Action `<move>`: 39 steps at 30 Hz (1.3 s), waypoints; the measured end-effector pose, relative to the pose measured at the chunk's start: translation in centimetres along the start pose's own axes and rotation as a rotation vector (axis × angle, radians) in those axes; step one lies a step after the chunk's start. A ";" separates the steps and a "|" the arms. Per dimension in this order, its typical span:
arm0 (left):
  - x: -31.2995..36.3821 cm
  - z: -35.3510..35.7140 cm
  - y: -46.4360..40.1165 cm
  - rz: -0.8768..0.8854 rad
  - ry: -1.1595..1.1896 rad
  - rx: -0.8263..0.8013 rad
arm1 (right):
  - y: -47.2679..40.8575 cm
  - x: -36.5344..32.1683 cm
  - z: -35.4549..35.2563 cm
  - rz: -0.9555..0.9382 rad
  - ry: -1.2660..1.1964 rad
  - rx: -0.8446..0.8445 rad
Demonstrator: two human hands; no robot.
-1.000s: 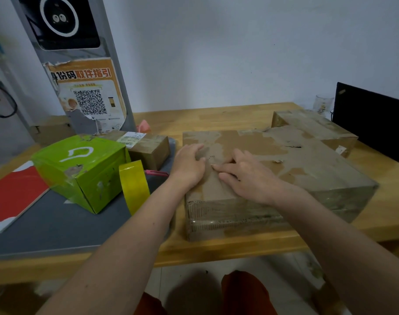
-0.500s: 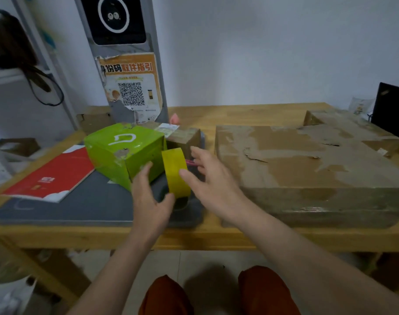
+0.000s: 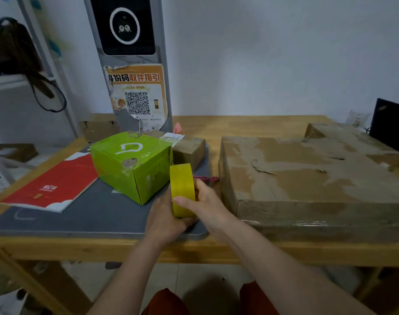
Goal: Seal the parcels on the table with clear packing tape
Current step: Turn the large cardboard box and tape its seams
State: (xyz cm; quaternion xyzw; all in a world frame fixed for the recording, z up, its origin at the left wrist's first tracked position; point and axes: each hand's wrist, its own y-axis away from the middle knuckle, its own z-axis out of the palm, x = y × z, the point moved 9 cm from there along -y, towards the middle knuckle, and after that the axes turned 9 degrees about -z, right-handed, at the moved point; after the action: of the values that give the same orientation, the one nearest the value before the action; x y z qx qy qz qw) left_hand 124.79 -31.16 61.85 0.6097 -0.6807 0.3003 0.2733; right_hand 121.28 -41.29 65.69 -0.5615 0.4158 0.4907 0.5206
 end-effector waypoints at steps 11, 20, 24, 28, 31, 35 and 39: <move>1.5 -1.0 1.8 -0.138 0.923 -0.162 | 0.4 -5.4 -0.2 -0.088 -0.227 0.054; 6.6 -0.2 3.8 -0.244 1.379 -0.212 | 2.1 -10.9 -3.9 -0.128 -0.555 0.133; 8.5 0.1 4.5 -0.336 1.493 -0.131 | 2.9 -12.8 -5.8 -0.183 -0.624 0.153; 10.9 0.8 5.1 -0.391 1.550 -0.066 | 4.2 -14.2 -8.4 -0.266 -0.188 0.276; 13.0 0.9 5.1 -0.383 1.568 -0.047 | 5.3 -15.9 -9.7 -0.334 0.315 0.383; 16.2 1.5 5.4 -0.363 1.544 -0.133 | 5.9 -16.9 -11.9 -0.467 0.106 0.464; 17.7 3.1 6.4 -0.430 1.558 -0.204 | 6.8 -17.7 -15.3 -0.607 0.034 0.623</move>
State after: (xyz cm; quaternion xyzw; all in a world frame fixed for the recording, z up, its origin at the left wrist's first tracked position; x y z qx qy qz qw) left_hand 116.48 -44.79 72.32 0.3152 -0.1872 0.5159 0.7743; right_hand 113.36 -58.07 81.56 -0.4823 0.3687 0.1572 0.7789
